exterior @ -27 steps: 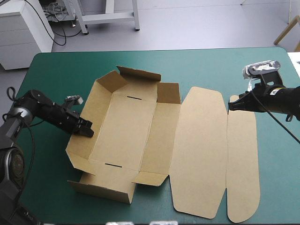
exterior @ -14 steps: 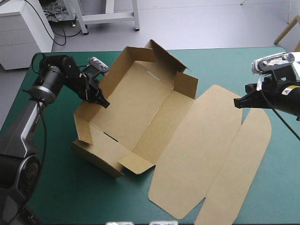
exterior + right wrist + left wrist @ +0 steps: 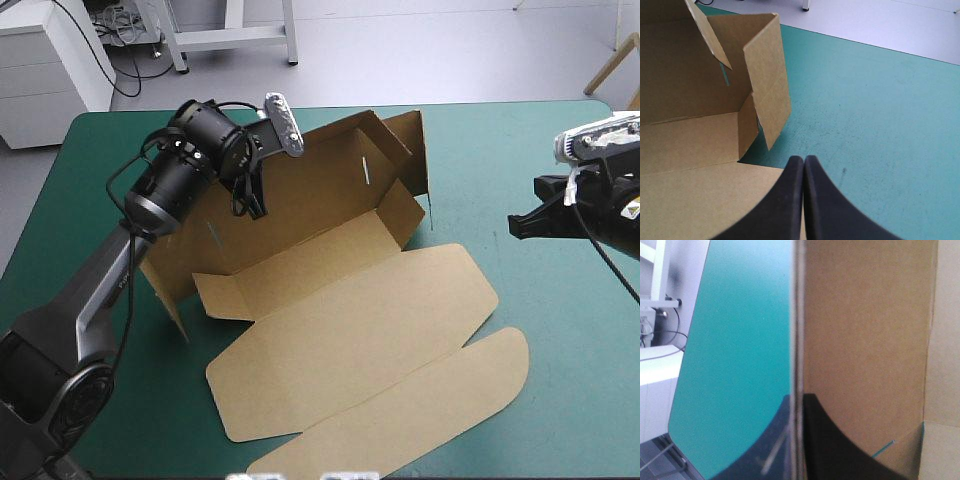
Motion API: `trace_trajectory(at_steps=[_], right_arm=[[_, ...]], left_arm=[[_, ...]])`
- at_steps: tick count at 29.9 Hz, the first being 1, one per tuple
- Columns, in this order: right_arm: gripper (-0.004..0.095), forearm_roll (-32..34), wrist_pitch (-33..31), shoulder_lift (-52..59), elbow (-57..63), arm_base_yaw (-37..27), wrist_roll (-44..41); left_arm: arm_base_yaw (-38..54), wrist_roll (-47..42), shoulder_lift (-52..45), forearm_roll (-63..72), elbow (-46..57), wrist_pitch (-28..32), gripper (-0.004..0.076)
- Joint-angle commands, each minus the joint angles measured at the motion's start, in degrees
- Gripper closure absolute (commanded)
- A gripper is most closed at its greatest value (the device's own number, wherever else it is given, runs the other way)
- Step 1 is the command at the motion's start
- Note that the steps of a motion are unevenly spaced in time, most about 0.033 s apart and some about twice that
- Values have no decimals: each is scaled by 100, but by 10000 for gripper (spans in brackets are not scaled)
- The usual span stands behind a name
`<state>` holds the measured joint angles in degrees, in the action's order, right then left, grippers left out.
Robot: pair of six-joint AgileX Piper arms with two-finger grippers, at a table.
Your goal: Fold the box
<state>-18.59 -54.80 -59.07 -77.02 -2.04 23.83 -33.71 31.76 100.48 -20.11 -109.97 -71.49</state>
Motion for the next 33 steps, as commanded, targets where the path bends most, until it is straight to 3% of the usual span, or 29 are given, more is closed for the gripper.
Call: trace_trajectory(at_steps=[1,11,18,28,33], right_arm=[[927,-112,254,114,-182,-37,-16],[927,-17,-16,114,-182,-37,-74],[927,150,-95,114,-182,-37,-163],[927,138,-95,114,-182,-37,-345],[927,68,-84,114,-182,-37,-345]], left_arm=[[-335,83,-291,-280,-182,465,734],[-627,471,-363,-601,865,1660,734],[-627,771,-859,-635,2079,3146,734],[-744,644,-1335,-824,3214,4007,734],[-1079,-389,-1363,-1856,3604,4226,734]])
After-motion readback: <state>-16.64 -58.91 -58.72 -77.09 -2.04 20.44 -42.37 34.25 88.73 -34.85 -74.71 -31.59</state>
